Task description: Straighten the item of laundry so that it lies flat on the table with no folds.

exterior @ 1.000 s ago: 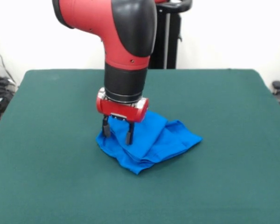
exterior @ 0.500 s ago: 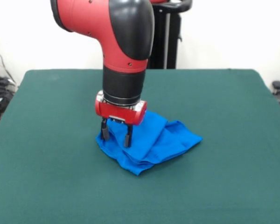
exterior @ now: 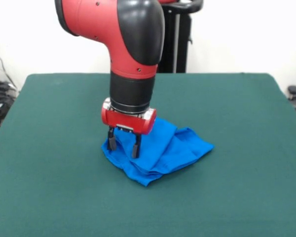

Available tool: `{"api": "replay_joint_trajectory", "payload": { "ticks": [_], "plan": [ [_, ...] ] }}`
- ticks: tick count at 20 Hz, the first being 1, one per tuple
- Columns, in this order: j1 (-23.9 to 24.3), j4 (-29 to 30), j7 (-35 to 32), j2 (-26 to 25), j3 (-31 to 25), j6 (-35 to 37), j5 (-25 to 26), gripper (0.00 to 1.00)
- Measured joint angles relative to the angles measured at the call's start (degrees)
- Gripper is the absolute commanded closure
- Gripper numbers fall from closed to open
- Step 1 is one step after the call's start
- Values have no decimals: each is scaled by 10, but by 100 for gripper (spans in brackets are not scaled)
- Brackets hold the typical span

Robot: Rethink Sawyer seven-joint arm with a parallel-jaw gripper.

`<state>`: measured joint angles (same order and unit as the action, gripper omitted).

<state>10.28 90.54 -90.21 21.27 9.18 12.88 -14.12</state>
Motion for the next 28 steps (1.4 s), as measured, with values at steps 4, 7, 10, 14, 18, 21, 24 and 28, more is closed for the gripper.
{"api": "replay_joint_trajectory", "payload": {
  "ticks": [4, 7, 10, 14, 18, 21, 24, 28],
  "plan": [
    [1, 0, 0, 0, -3, -5, 0, 0],
    [1, 0, 0, 0, -5, -6, 0, 0],
    [1, 0, 0, 0, -7, -6, 0, 0],
    [1, 0, 0, 0, -13, -6, 0, 0],
    [1, 0, 0, -1, -16, -6, 0, 0],
    [1, 0, 0, -1, -17, -6, 0, 0],
    [1, 0, 0, -1, -17, -6, 0, 0],
    [1, 0, 0, -1, -17, -6, 0, 0]
  ]
}}
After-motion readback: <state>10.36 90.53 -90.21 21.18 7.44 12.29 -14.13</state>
